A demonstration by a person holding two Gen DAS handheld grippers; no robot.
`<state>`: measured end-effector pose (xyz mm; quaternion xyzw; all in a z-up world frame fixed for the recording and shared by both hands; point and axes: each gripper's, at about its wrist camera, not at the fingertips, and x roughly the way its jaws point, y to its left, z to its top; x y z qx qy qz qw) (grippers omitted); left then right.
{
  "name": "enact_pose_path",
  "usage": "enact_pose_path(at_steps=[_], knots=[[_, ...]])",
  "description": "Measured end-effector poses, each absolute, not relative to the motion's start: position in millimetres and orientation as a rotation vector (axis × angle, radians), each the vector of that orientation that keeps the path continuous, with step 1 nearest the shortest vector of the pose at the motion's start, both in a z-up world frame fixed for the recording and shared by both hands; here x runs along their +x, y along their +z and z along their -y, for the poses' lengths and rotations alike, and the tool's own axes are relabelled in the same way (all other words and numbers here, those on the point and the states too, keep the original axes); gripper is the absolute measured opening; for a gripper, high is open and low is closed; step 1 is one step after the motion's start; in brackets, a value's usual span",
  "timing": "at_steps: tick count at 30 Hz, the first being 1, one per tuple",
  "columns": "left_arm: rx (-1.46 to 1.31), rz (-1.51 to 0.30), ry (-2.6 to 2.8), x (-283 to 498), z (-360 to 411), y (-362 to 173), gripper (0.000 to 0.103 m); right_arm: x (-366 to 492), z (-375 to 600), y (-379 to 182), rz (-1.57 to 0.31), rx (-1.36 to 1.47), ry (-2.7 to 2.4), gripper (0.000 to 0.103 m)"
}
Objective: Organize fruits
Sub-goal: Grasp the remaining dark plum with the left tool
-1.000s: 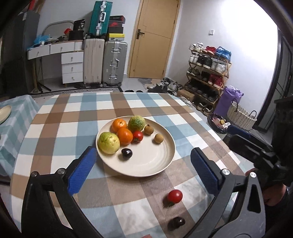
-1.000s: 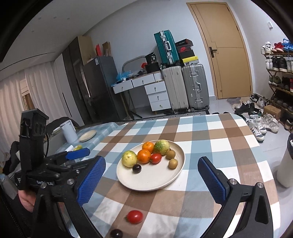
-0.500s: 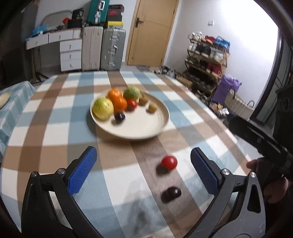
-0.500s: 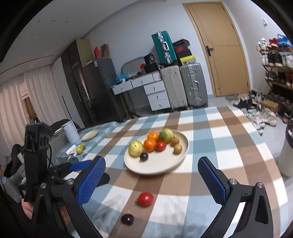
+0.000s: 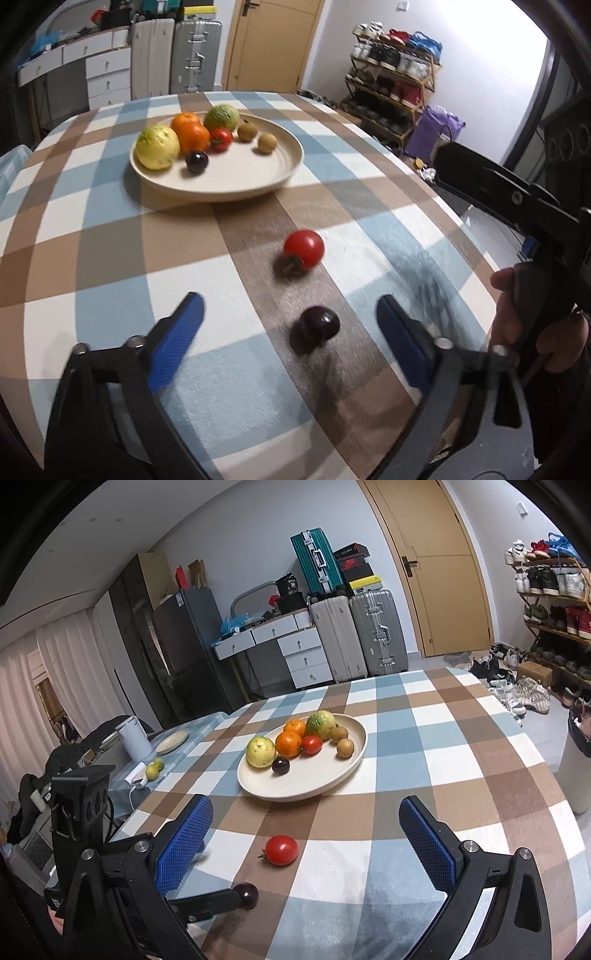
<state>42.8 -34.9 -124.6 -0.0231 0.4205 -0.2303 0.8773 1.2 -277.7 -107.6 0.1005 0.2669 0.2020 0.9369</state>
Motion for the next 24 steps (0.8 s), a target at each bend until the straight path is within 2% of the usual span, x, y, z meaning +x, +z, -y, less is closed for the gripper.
enact_pose_path(at_steps=[4,5,7,10,24], knots=[[-0.038,-0.906,-0.518,42.5,40.1,-131.3,0.056,1.5,275.0,-113.3,-0.560,0.202,0.413,0.103],[-0.042,-0.911,-0.529,42.7,40.7,-133.2,0.052,1.8,274.6,-114.3,-0.564,0.203,0.414,0.103],[-0.052,-0.924,-0.547,43.3,40.7,-135.6,0.034,2.0,274.0,-115.9,-0.569,0.203,0.416,0.103],[-0.089,-0.938,-0.589,44.3,39.3,-138.3,0.024,2.2,274.7,-117.4,-0.572,0.206,0.416,0.103],[-0.165,-0.906,-0.585,46.7,7.0,-129.1,0.022,8.7,270.9,-127.3,-0.634,0.221,0.452,0.103]])
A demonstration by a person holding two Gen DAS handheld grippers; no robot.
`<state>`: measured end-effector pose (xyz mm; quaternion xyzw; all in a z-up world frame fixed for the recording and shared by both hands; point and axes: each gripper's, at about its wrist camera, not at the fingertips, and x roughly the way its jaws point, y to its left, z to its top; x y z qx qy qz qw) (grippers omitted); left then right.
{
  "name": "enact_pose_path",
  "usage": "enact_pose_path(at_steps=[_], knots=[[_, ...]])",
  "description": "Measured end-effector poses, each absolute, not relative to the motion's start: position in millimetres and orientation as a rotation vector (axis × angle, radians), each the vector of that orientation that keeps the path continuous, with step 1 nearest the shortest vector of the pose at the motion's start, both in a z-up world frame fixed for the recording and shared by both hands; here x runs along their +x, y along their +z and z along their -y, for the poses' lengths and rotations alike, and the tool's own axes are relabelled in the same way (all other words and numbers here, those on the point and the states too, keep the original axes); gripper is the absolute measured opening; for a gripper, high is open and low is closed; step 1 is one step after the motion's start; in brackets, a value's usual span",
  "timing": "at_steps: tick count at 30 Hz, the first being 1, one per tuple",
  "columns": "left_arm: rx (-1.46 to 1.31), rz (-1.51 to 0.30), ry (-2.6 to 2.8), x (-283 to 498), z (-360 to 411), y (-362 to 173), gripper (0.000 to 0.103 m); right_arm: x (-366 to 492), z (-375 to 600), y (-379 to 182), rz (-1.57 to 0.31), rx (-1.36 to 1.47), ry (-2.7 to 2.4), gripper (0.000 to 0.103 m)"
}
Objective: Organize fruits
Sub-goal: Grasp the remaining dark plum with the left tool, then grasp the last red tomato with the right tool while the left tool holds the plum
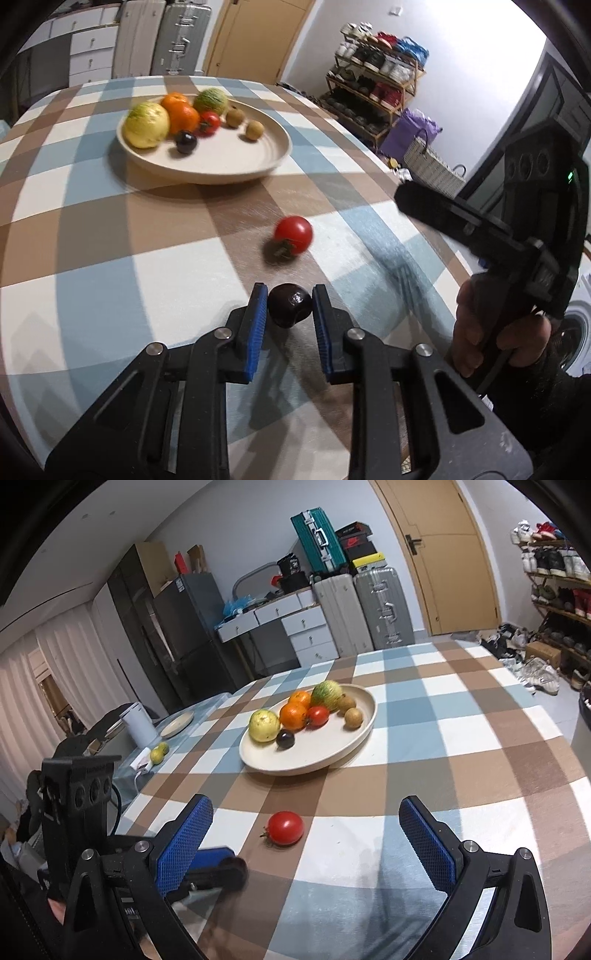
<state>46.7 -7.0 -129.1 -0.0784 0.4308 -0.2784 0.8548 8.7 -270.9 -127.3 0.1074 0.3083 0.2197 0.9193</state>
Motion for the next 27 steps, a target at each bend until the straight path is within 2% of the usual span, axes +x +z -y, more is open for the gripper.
enact_pose_path(at_steps=[12,23,26,27], knots=[[-0.148,-0.826,-0.433,49.9,-41.9,-106.2,0.022,26.0,245.1,-146.3,-0.759,0.193,0.484,0.103],[-0.181,-0.815,-0.410,48.9,-71.5,-107.9,0.022,37.3,214.9,-155.7,-0.832,0.120,0.501,0.101],[-0.193,-0.816,-0.408,51.2,-75.7,-110.5,0.022,40.9,212.9,-158.0,-0.847,0.125,0.481,0.092],[-0.192,-0.817,-0.407,51.9,-76.3,-110.8,0.022,42.1,212.2,-158.8,-0.857,0.126,0.483,0.084]])
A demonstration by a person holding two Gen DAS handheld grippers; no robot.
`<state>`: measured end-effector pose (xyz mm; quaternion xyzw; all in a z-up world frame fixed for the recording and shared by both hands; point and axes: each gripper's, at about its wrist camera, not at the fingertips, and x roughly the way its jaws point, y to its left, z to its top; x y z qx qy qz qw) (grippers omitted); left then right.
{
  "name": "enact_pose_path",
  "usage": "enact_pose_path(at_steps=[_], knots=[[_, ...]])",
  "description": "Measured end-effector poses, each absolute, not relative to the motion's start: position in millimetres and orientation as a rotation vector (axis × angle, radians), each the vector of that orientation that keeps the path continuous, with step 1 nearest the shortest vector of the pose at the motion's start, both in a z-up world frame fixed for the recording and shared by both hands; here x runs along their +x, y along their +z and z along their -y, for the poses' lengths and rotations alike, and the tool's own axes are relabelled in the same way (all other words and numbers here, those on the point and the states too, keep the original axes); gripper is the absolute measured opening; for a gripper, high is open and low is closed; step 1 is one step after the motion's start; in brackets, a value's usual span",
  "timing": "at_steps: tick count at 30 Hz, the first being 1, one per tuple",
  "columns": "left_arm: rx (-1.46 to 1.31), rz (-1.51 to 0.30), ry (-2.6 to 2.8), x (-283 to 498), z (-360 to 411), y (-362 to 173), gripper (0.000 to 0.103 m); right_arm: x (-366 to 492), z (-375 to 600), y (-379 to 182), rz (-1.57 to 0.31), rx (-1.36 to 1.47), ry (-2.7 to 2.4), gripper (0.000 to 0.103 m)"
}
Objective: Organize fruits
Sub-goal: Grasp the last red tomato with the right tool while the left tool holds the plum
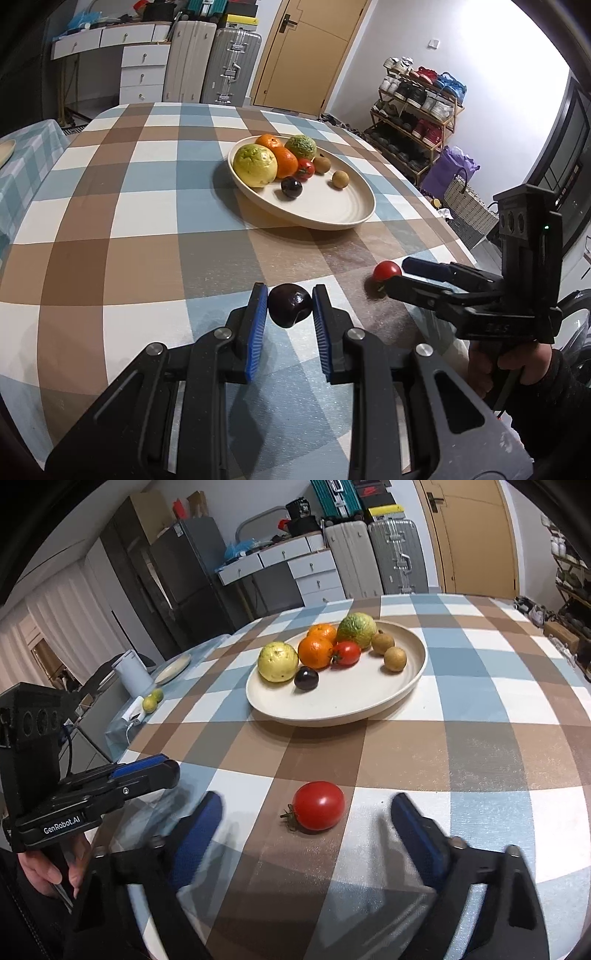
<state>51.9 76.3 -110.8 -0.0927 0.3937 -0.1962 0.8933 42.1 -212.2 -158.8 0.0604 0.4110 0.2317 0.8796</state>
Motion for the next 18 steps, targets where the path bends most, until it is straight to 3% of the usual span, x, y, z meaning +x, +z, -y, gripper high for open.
enact_pose_path(at_steps=[2,7,9,18], knots=[[-0.194,-0.815,-0.405,52.5,-77.5,-111.0,0.022,44.5,209.8,-161.5,-0.876,0.115,0.471,0.078],[-0.197,-0.813,-0.405,58.5,-79.1,-110.1,0.022,47.4,206.7,-165.7,-0.902,0.101,0.461,0.041],[-0.197,-0.812,-0.403,61.2,-77.9,-109.1,0.022,50.0,208.3,-167.8,-0.911,0.106,0.454,0.033],[-0.185,-0.806,-0.398,74.2,-68.7,-103.4,0.022,51.6,221.8,-168.7,-0.902,0.191,0.476,0.032]])
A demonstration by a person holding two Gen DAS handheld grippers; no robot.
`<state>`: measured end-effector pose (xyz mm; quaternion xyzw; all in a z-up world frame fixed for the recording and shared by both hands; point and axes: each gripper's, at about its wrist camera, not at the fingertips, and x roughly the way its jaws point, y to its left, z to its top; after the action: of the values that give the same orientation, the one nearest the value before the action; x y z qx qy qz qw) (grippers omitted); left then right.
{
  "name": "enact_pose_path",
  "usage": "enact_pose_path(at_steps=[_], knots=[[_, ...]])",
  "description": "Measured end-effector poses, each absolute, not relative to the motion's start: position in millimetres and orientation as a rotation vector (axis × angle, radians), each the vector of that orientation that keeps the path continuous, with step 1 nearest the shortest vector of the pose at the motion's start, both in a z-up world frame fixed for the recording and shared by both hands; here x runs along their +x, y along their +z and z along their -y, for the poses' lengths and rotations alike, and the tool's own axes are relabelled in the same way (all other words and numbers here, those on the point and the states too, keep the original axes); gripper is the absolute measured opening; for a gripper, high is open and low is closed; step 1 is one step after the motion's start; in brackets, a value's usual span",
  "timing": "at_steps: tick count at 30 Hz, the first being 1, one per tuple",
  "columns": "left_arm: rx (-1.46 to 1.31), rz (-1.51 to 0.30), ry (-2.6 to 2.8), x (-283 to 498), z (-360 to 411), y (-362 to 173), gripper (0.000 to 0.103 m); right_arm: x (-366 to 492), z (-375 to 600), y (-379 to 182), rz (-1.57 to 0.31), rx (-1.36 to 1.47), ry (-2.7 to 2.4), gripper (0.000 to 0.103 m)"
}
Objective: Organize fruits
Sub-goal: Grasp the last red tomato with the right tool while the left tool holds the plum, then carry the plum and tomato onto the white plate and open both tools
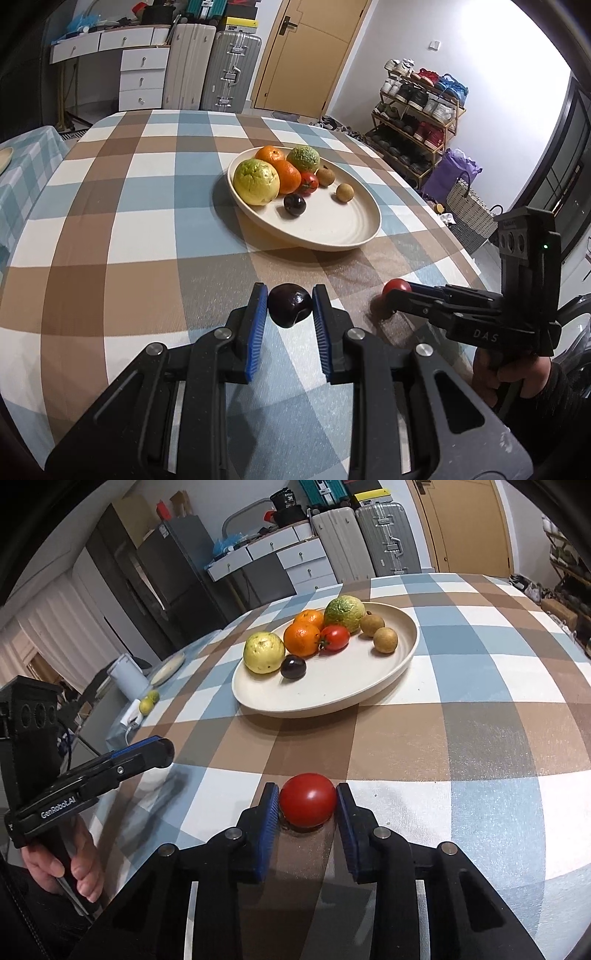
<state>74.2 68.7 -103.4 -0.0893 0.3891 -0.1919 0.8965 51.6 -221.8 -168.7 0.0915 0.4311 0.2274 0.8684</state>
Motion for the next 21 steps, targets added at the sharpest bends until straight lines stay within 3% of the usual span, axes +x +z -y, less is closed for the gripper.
enact_pose_path(at_steps=[21], knots=[[-0.159,-0.786,-0.455,149.2,-12.0,-79.8,0.022,79.4,261.6,-114.0,-0.750,0.222,0.486,0.032]])
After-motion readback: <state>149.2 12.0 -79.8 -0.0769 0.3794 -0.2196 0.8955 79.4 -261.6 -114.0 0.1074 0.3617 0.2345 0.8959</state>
